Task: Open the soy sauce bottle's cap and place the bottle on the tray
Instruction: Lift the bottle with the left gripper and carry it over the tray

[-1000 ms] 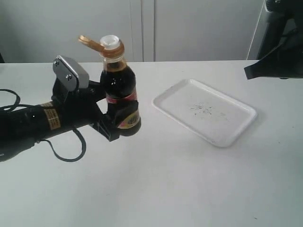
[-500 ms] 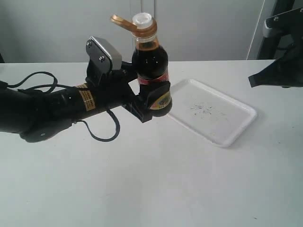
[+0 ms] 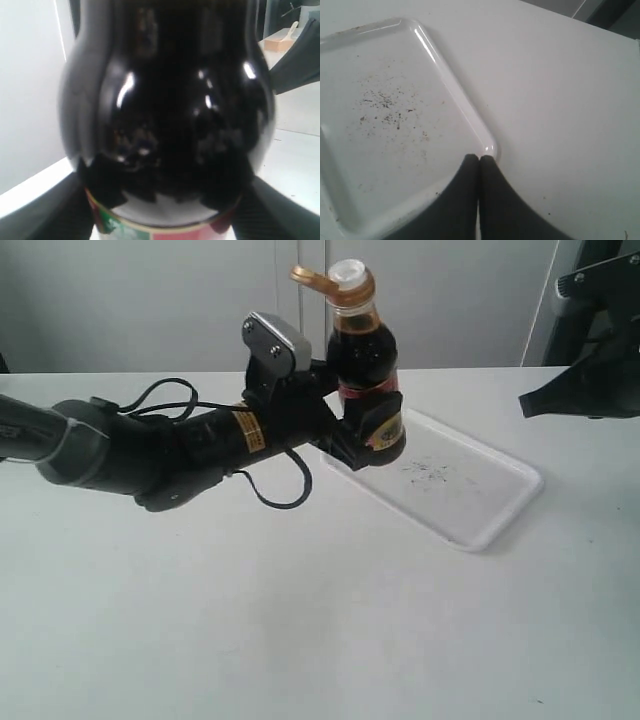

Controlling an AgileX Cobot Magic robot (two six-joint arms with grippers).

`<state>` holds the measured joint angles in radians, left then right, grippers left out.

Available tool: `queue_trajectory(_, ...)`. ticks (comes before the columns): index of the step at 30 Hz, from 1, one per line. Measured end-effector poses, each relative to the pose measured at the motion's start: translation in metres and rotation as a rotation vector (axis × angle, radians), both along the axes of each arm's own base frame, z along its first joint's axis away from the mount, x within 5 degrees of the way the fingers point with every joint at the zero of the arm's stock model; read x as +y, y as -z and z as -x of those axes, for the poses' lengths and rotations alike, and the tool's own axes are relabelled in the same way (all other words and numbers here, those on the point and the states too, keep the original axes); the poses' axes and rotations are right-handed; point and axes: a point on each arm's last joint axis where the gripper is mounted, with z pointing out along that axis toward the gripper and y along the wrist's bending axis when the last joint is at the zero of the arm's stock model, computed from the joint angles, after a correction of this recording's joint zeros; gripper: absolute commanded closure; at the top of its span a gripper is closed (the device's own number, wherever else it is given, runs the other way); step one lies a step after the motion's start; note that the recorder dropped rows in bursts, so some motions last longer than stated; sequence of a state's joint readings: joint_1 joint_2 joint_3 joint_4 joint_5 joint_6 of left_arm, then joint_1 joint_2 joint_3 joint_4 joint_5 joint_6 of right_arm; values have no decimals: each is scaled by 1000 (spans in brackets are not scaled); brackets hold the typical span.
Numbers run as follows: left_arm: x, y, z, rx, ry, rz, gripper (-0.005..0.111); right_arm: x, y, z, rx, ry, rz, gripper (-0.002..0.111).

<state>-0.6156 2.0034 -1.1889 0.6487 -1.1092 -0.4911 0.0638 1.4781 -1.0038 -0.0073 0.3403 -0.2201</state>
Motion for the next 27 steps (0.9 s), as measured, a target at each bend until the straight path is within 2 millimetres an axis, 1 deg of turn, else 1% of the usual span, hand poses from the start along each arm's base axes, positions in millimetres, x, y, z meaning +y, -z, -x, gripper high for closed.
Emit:
queue_trajectory(3, -20, 0, -7, -12, 19, 0, 107, 0, 1, 0, 0, 0, 0, 108)
queue_trajectory(5, -29, 4, -13, 4, 24, 7, 107, 0, 0, -1, -3, 0, 0, 108)
queue_trajectory(9, -41, 15, -27, 43, 1, -34, 107, 0, -1, -1, -17, 2, -4, 108)
queue_trajectory(13, -56, 22, -30, 58, 1, -87, 107, 0, -1, -2, -19, 6, -9, 108)
queue_trajectory(22, -73, 31, -39, 86, -23, -130, 107, 0, -1, -2, -26, 22, -27, 108)
queue_trajectory(27, -75, 38, -43, 125, -37, -137, 107, 0, -1, -2, -26, 23, -29, 108)
